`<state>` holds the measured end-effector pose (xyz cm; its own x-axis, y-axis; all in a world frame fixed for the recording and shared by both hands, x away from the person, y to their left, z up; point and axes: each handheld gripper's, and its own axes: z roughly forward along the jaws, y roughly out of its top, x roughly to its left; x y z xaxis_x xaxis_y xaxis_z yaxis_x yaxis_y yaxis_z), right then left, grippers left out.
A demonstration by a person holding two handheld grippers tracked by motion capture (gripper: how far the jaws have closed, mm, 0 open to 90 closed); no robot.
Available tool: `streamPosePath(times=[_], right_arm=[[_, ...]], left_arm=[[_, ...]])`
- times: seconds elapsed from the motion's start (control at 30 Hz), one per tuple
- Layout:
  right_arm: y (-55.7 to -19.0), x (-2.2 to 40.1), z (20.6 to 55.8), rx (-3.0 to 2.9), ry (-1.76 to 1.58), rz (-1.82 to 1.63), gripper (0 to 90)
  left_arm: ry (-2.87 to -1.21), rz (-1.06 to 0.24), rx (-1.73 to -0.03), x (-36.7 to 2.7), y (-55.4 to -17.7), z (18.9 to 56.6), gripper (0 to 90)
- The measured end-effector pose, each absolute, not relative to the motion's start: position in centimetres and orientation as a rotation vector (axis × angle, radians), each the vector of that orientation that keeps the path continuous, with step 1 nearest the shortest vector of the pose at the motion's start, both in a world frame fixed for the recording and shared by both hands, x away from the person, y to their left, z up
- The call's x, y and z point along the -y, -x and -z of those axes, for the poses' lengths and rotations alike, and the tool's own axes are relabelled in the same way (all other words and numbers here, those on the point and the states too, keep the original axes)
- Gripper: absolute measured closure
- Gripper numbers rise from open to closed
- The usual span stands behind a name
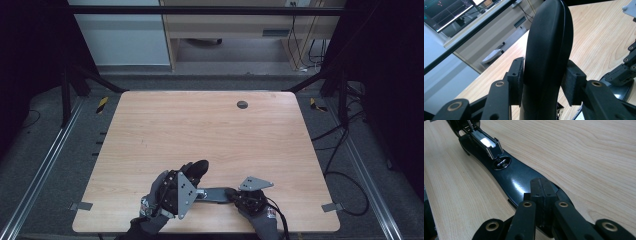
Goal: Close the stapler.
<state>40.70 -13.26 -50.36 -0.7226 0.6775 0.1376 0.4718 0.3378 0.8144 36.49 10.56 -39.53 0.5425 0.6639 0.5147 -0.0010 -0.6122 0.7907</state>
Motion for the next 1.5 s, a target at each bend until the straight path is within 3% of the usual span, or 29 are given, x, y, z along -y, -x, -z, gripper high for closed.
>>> streamPosePath(times=[1.5], right_arm=[[-40.7, 13.3, 50.4, -2.37, -1.034, -1.337, 90.0]], left_arm=[[-2.101, -1.182, -0.419, -7.5, -36.4, 41.8, 54.8]])
